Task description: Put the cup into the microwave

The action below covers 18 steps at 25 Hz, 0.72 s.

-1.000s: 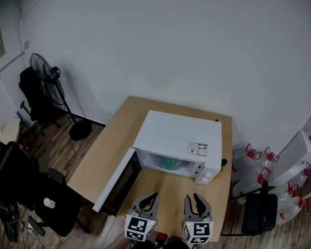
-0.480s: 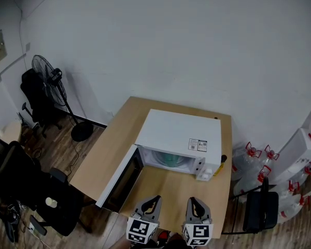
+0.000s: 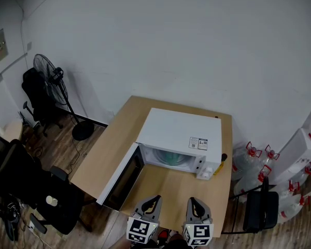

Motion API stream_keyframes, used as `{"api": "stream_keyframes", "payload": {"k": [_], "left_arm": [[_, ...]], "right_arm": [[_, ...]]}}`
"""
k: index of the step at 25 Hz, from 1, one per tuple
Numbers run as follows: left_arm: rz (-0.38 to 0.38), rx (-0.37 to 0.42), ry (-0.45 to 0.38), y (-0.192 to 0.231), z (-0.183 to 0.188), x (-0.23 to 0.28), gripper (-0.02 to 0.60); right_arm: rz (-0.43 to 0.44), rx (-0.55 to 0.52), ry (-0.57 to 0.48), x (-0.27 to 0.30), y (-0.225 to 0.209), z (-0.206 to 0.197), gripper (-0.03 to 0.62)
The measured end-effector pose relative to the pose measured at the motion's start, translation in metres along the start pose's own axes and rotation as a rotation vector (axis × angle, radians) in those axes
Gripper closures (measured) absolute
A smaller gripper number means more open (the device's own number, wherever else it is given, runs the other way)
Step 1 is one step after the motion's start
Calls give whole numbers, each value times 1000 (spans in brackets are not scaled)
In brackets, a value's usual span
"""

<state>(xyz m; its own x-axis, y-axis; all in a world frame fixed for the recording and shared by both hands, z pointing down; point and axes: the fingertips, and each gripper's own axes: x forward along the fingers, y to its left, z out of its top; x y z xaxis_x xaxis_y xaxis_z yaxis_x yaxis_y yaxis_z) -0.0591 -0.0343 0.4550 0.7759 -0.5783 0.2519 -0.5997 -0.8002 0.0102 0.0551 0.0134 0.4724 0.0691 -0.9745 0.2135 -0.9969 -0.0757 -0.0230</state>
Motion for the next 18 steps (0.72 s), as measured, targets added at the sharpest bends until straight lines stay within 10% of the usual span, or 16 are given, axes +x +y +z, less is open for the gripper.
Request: {"api": "stream_keyframes", "payload": {"k": [18], "left_arm": [[1,7,-4,-7,0,-3,558]], "right_arm": [[4,-6,-14,-8,-2,2,576]]}}
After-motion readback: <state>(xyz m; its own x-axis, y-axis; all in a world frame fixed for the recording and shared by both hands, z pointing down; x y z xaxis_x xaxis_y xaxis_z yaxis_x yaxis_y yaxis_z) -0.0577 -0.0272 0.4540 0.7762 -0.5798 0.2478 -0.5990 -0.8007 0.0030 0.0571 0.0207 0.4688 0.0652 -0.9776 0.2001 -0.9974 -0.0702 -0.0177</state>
